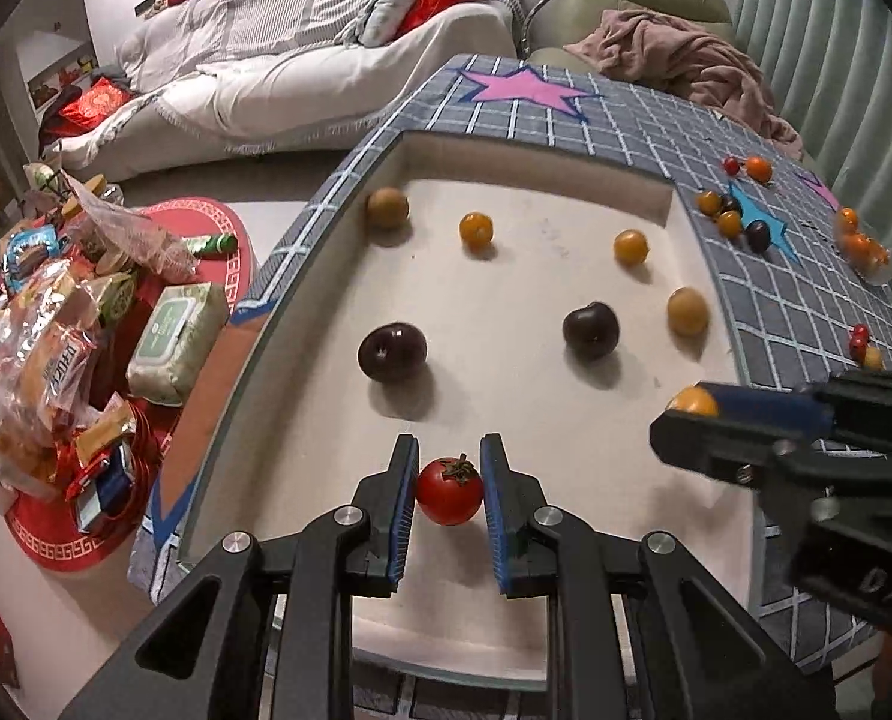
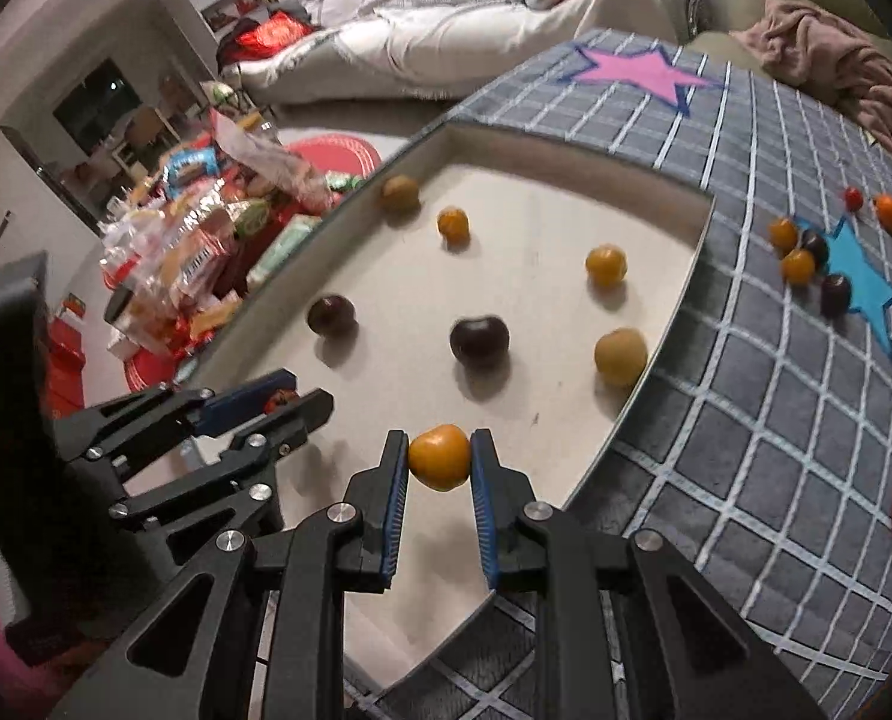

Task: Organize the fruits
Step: 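Carry both tomatoes over the white tray and open both grippers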

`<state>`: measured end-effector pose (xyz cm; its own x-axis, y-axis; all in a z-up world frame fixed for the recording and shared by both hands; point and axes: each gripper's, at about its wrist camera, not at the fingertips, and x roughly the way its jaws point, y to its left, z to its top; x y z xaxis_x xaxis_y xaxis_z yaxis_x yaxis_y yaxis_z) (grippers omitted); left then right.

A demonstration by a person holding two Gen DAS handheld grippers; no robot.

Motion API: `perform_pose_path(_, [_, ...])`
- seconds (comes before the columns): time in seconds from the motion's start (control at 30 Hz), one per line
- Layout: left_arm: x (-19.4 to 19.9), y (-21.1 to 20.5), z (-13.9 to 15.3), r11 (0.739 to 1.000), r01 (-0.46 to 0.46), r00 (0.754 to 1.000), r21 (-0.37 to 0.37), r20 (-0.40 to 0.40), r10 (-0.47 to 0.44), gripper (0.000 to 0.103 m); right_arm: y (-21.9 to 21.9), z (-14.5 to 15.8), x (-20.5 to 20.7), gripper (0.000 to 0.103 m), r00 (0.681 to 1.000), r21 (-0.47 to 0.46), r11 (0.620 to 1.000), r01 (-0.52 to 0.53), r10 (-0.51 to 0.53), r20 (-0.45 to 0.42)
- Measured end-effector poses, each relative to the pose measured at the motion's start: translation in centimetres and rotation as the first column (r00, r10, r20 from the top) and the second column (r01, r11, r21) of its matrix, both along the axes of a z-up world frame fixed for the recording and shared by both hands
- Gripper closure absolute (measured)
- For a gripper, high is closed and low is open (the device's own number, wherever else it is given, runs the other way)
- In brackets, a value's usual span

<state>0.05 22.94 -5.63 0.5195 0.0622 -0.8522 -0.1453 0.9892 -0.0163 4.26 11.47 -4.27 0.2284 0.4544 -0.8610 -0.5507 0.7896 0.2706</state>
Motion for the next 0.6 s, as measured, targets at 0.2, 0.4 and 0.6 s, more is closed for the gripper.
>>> perform_pose_path(0.2, [0.4,-0.2,-0.8,1.0,0.002,1.0,0.0,-0.02,-0.002,0.08,-0.3,-1.4,0.7,0.081,1.0,-0.023,1.0,0.012,-0.013,-0.023])
perform_pose_path(0.4, [0.7,-0.7,-1.0,1.0,0.013,1.0,0.021,-0.022,-0.012,0.08,-0.1,-1.4,1.2,0.081,1.0,-0.066,0.998,0.007,-0.007,0.003])
perform_pose_path(0.6, [0.9,-1.0,-1.0,0.999,0.008,1.0,0.035,-0.018,-0.008,0.08,0.4,-1.3,1.2,0.079,1.0,-0.081,0.997,0.001,0.0,0.011])
